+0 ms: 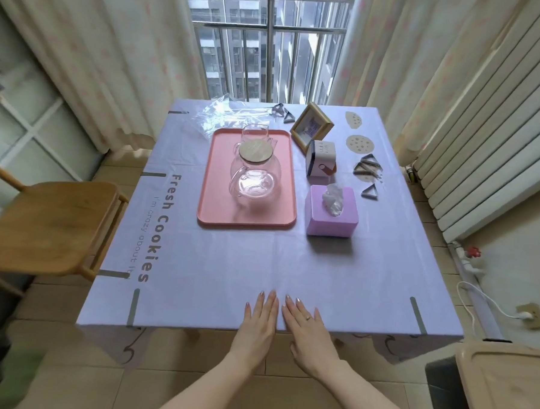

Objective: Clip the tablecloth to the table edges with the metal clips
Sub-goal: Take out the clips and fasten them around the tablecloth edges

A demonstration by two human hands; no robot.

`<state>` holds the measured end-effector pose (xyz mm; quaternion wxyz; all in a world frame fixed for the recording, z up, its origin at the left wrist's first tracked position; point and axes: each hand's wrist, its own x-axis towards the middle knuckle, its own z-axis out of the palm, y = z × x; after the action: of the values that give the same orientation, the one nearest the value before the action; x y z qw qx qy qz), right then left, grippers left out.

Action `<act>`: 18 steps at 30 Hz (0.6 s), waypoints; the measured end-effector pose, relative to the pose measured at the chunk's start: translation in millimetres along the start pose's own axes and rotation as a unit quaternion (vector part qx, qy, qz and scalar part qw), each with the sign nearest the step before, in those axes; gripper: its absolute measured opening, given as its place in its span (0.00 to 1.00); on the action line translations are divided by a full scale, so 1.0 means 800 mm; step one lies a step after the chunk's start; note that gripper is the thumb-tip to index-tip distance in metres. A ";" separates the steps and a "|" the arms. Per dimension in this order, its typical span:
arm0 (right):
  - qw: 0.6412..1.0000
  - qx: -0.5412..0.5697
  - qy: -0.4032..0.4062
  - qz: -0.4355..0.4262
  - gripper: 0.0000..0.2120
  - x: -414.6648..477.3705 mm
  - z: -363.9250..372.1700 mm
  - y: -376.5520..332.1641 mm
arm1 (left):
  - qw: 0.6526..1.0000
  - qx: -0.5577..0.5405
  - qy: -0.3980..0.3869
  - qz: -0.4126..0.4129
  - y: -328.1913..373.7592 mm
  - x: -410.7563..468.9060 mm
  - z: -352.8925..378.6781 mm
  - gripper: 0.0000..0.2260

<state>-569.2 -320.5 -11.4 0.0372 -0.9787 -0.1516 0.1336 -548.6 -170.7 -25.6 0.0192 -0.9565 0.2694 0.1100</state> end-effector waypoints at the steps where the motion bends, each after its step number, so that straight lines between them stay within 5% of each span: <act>1: 1.000 -0.002 -0.009 0.006 0.43 0.000 0.000 -0.003 | 1.000 0.003 0.000 -0.003 -0.001 0.000 0.001 0.23; 10: 0.998 0.026 -0.043 0.025 0.36 0.003 -0.019 -0.009 | 0.999 -0.019 0.028 0.024 0.000 -0.001 -0.002 0.39; 14: 0.999 0.022 -0.013 0.035 0.41 0.005 -0.018 -0.023 | 0.995 -0.092 0.034 -0.009 -0.027 -0.017 -0.014 0.47; 18: 1.000 0.008 0.001 -0.011 0.41 0.008 -0.002 -0.058 | 0.997 -0.041 0.025 -0.058 -0.083 -0.063 -0.011 0.49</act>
<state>-576.5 -274.5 -6.2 0.0470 -0.9767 -0.1616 0.1333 -554.2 -89.4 -7.0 -0.0207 -0.9730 0.2088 0.0962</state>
